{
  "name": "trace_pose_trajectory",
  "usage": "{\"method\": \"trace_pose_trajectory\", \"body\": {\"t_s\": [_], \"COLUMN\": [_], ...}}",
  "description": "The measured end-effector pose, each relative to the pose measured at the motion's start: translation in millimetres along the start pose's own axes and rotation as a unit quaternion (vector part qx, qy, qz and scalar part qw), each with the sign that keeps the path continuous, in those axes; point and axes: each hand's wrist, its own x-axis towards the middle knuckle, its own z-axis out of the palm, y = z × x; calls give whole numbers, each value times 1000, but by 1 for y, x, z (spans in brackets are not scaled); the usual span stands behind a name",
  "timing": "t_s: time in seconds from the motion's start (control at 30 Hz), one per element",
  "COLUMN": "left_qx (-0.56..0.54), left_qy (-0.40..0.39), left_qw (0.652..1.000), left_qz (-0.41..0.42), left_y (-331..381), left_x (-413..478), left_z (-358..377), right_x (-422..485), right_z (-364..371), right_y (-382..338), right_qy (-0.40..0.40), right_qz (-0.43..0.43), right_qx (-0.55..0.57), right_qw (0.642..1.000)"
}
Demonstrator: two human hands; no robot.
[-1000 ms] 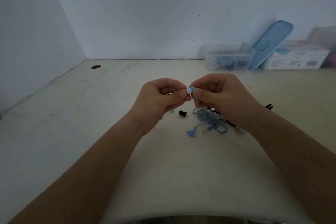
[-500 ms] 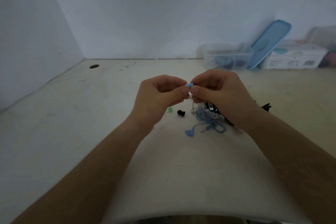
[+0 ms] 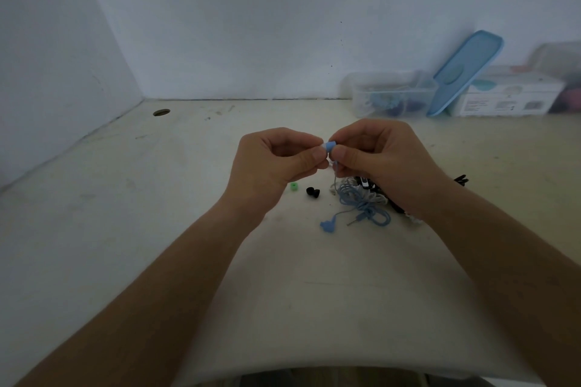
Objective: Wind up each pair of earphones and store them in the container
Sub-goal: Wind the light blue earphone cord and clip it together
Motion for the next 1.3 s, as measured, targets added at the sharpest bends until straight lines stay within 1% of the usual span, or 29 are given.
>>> {"method": "trace_pose_trajectory", "body": {"t_s": [0.1,0.23,0.53,0.67,0.73,0.8,0.87,0.9,0.97,1.0,1.07,1.13,1.17,1.3], "left_qx": [-6,-45,-33,-86,-89,-36,71,137,253,303,382,429,440,441], "left_qy": [-5,-21,-24,-63,-80,-79,-69,-67,-91,-119,-189,-246,-263,-287], "left_qw": [1000,998,998,993,991,994,994,988,963,945,904,869,858,850], "left_qz": [-9,-38,-39,-58,-67,-68,-40,-17,16,17,-10,-33,-34,-31], "left_y": [0,-2,-3,-1,0,2,3,3,3,3,1,-1,-3,-4], "left_x": [0,1,1,0,0,0,1,1,2,2,1,-1,-2,-1], "left_z": [-1,-3,-1,-3,-5,-7,-9,-9,-10,-9,-7,-5,-5,-5], "right_x": [0,1,-1,-1,0,0,0,1,2,2,4,4,4,4], "right_z": [0,-1,0,0,0,-1,-2,-3,-3,-3,-3,-3,-3,-6], "right_y": [1,1,0,-2,-2,-4,-5,-5,-6,-5,-5,-4,-4,-2], "right_qy": [5,7,-11,-17,-21,-31,-35,-33,-19,-10,2,6,6,3], "right_qz": [-7,-6,9,23,35,54,68,73,86,91,98,106,111,120], "right_qx": [-9,-8,1,7,9,0,-17,-21,-15,-9,-4,2,9,35], "right_qw": [1000,1000,1000,1000,999,998,997,997,996,996,995,994,994,992]}}
